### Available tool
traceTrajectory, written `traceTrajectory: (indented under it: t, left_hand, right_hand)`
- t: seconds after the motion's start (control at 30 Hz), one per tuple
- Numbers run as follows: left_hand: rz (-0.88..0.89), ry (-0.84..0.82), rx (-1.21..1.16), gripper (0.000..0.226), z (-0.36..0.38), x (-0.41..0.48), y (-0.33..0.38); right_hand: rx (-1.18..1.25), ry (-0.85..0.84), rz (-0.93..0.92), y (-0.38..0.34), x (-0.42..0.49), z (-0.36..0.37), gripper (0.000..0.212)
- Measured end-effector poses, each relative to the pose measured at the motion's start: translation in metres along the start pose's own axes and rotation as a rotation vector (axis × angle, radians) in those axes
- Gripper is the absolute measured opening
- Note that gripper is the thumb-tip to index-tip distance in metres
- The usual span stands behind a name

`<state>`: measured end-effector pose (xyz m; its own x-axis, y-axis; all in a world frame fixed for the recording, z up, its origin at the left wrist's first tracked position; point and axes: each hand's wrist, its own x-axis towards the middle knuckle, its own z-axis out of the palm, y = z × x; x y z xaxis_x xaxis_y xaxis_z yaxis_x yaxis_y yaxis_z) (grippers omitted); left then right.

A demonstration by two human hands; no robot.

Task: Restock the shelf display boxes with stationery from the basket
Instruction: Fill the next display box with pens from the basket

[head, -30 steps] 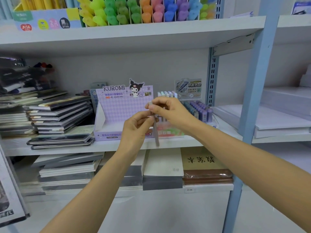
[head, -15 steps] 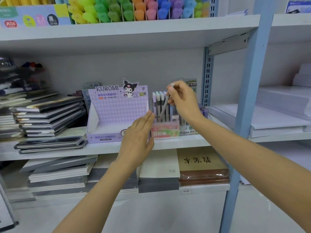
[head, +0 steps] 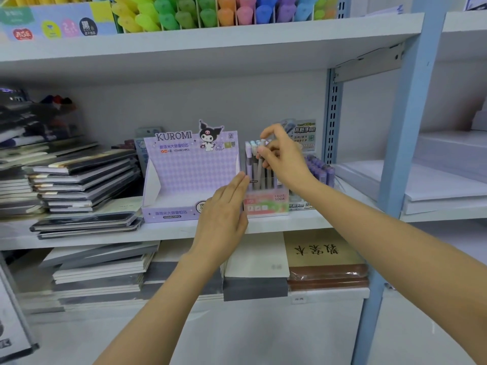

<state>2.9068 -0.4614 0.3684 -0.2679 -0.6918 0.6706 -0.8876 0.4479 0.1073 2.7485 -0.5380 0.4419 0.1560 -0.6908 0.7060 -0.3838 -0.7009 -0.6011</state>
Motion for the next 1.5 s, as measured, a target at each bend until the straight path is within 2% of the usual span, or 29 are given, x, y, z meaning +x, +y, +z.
traceTrajectory:
  t: [0.17, 0.23, 0.3, 0.4, 0.47, 0.5, 0.53, 0.6, 0.73, 0.83, 1.0, 1.1, 1.27, 1.4, 1.5]
  left_hand:
    - [-0.013, -0.042, 0.007, 0.066, -0.002, -0.001, 0.001]
    - [-0.032, -0.067, 0.003, 0.068, -0.003, 0.000, 0.003]
    - [-0.046, -0.056, -0.010, 0.068, -0.003, -0.004, 0.007]
    - [-0.029, 0.131, -0.048, 0.058, 0.011, -0.027, 0.010]
    - [-0.054, 0.263, -0.080, 0.046, 0.035, -0.056, 0.008]
    - [-0.087, 0.271, -0.111, 0.041, 0.050, -0.075, 0.007]
    - [-0.134, 0.237, -0.145, 0.036, 0.067, -0.095, 0.006]
    - [-0.237, 0.068, -0.199, 0.031, 0.103, -0.140, 0.001]
    - [-0.376, -0.462, -0.179, 0.027, 0.165, -0.233, -0.008]
    - [-0.444, -0.786, -0.092, 0.038, 0.196, -0.292, -0.012]
    - [-0.555, -1.121, -0.013, 0.062, 0.222, -0.360, -0.016]
    - [-0.570, -1.078, 0.014, 0.063, 0.234, -0.381, -0.015]
    - [-0.575, -0.986, -0.036, 0.058, 0.240, -0.401, -0.017]
    - [-0.596, -0.955, -0.036, 0.051, 0.240, -0.398, -0.017]
    - [-0.597, -0.856, -0.051, 0.040, 0.241, -0.385, -0.013]
  right_hand:
    - [-0.191, -0.001, -0.036, 0.005, 0.002, 0.005, 0.014]
    - [-0.257, 0.010, -0.045, 0.002, -0.004, 0.005, 0.025]
    - [-0.208, 0.068, -0.106, -0.003, -0.020, 0.005, 0.034]
    - [-0.057, 0.081, -0.285, -0.008, -0.065, 0.009, 0.020]
    - [0.023, -0.041, -0.288, -0.001, -0.104, 0.022, 0.011]
    - [0.050, -0.118, -0.262, 0.006, -0.125, 0.030, 0.008]
    - [0.061, -0.195, -0.224, 0.016, -0.147, 0.040, 0.006]
    - [0.044, -0.353, -0.099, 0.042, -0.192, 0.060, 0.006]
    - [-0.076, -0.605, 0.169, 0.113, -0.275, 0.096, 0.011]
    - [-0.133, -0.717, 0.401, 0.164, -0.336, 0.111, 0.013]
    - [-0.282, -0.846, 0.654, 0.223, -0.423, 0.125, 0.013]
    - [-0.344, -0.869, 0.706, 0.241, -0.453, 0.136, 0.017]
    - [-0.401, -0.909, 0.674, 0.255, -0.477, 0.162, 0.028]
    - [-0.448, -0.904, 0.666, 0.257, -0.482, 0.176, 0.024]
    - [-0.410, -0.879, 0.636, 0.259, -0.479, 0.176, 0.013]
